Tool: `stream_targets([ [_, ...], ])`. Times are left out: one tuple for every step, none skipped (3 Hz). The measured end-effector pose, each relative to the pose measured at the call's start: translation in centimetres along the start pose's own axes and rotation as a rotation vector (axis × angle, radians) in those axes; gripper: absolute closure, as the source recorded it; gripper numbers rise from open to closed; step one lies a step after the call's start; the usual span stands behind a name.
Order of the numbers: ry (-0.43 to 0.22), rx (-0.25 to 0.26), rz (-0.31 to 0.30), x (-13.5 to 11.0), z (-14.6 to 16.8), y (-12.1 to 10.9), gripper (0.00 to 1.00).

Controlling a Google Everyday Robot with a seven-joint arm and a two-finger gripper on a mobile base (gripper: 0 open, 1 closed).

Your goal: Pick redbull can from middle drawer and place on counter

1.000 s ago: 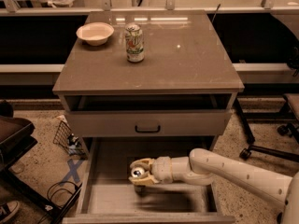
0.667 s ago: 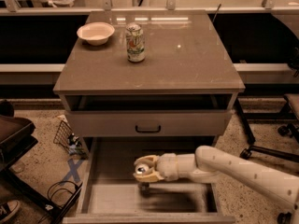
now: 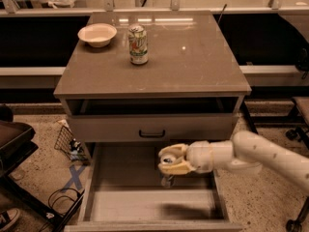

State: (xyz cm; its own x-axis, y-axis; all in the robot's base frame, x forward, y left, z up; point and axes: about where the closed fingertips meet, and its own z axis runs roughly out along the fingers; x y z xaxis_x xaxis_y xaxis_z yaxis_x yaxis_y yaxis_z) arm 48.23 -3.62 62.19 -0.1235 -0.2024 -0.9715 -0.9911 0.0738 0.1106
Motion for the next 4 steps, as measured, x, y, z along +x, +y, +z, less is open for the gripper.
stream_targets([
  [0.029, 0.087, -0.007, -12.9, -7.8, -0.6, 1.0],
  [0.044, 0.19, -0.015, -22.3, -12.7, -1.4, 1.0],
  [0.054, 0.256, 0.0, -26.6, -14.8, -2.1, 1.0],
  [0.054, 0.256, 0.0, -26.6, -14.8, -2.1, 1.0],
])
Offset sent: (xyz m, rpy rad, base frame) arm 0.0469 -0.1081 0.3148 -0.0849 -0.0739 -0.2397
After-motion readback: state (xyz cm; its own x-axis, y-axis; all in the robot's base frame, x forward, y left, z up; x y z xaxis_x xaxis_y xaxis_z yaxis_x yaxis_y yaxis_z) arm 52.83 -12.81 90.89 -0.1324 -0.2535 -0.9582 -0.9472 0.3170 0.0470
